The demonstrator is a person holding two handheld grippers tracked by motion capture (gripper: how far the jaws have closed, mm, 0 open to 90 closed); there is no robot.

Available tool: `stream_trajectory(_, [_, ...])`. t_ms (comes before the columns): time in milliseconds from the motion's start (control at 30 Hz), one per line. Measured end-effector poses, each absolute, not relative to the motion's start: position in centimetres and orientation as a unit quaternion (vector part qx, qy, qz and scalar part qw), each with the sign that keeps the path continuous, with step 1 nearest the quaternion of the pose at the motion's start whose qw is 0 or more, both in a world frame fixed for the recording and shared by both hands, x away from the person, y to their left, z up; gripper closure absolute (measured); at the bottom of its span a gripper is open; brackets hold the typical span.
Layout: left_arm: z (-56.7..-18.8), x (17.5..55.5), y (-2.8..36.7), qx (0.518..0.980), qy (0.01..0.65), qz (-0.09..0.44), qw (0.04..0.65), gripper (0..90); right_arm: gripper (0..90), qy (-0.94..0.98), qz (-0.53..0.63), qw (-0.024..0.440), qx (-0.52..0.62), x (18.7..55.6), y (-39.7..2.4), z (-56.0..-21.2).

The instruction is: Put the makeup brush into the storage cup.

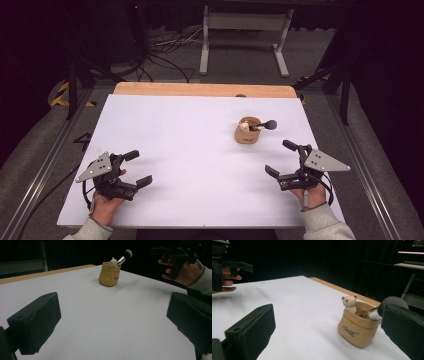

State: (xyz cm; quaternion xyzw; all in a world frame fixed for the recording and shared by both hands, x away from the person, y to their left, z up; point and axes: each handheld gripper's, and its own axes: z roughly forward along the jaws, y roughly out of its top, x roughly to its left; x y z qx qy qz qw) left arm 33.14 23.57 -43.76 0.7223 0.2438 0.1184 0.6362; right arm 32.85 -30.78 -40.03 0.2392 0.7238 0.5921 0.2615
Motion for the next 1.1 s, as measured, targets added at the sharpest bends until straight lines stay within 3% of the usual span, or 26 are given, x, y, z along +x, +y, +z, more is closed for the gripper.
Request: stream_trajectory(1100, [-45.5,33.4,23.3,0.713,0.254,0.108,0.644,0.0,0.0,0.732,0.598,0.222,0.238,32.3,-29.1,-44.5])
